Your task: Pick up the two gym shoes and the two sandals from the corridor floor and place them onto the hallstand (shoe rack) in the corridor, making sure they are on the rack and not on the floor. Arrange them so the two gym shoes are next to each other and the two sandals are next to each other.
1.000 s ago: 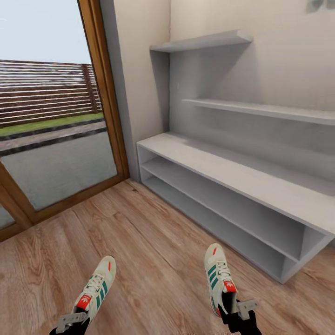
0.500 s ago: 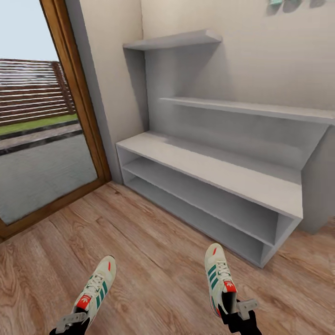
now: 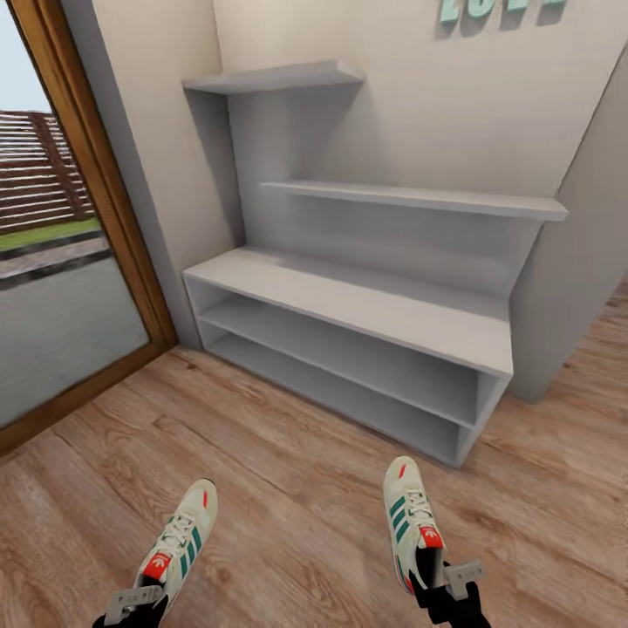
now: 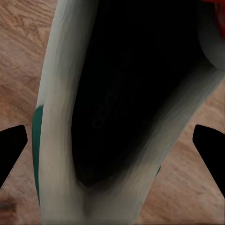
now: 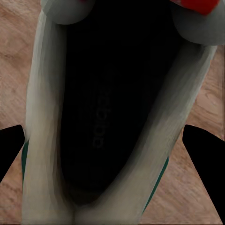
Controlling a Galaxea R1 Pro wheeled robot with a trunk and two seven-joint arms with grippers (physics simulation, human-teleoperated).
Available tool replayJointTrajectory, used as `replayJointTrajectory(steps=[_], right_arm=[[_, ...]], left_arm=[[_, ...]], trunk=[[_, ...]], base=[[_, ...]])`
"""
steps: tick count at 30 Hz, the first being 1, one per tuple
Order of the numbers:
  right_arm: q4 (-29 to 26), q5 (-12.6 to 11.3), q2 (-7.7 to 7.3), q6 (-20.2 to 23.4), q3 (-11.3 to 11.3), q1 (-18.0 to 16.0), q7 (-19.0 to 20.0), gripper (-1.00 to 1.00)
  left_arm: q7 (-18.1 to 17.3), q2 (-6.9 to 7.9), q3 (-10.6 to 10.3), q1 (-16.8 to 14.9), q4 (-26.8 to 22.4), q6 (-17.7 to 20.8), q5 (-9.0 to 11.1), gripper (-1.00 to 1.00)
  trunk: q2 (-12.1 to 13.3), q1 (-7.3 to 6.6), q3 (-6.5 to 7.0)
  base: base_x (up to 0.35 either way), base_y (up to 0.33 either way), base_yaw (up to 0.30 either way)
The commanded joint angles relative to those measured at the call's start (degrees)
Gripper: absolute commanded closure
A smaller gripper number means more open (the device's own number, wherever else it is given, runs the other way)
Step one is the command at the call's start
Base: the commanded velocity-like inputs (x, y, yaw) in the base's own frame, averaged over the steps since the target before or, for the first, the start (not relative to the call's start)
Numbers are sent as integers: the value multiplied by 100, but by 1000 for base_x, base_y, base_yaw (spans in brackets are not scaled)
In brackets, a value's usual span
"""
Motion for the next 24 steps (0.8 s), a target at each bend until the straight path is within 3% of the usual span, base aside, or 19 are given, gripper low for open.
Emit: replayJointTrajectory(steps=[1,24], right_arm=[[4,47,1,-19,-53,-5,22,100],[4,47,1,-19,-53,-5,20,100]], left_arm=[[-28,0,50,-4,2,-24,-53,100],[-19,0,50,-4,2,-24,-46,100]], trunk=[[-2,-3,-4],[-2,-3,-4]], base=[[-118,255,-277],[15,289,-277]])
